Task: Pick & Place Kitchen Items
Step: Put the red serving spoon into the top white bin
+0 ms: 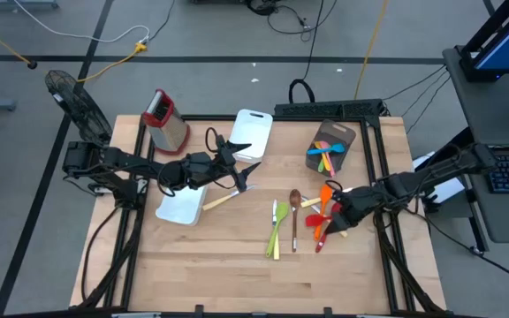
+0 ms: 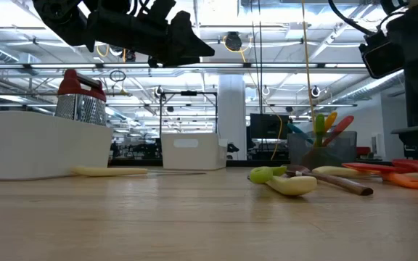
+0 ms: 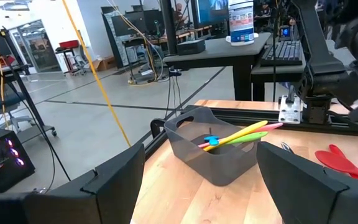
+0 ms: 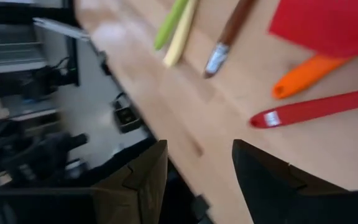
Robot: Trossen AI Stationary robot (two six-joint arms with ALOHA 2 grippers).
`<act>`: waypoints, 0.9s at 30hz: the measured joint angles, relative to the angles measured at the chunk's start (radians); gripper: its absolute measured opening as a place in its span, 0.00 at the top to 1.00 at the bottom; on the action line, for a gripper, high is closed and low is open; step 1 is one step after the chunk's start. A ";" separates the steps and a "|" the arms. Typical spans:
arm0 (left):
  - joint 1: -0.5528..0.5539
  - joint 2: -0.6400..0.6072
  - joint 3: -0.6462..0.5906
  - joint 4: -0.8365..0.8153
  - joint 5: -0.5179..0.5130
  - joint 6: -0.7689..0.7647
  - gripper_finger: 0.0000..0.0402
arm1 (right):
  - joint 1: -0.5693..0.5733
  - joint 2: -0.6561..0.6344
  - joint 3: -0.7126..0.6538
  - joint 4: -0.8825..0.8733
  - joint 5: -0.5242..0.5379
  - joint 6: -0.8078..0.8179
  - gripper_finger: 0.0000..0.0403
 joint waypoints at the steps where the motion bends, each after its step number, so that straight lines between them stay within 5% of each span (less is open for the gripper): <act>1: 0.000 0.000 0.000 0.000 0.000 0.000 0.23 | -0.001 0.000 -0.009 0.025 -0.019 0.011 0.56; 8: 0.000 0.000 0.000 0.000 0.000 0.000 0.23 | 0.000 0.000 -0.061 0.071 -0.125 0.157 0.56; 27: 0.000 0.000 0.000 -0.005 0.000 0.005 0.23 | 0.000 0.000 -0.066 0.076 0.010 0.174 0.59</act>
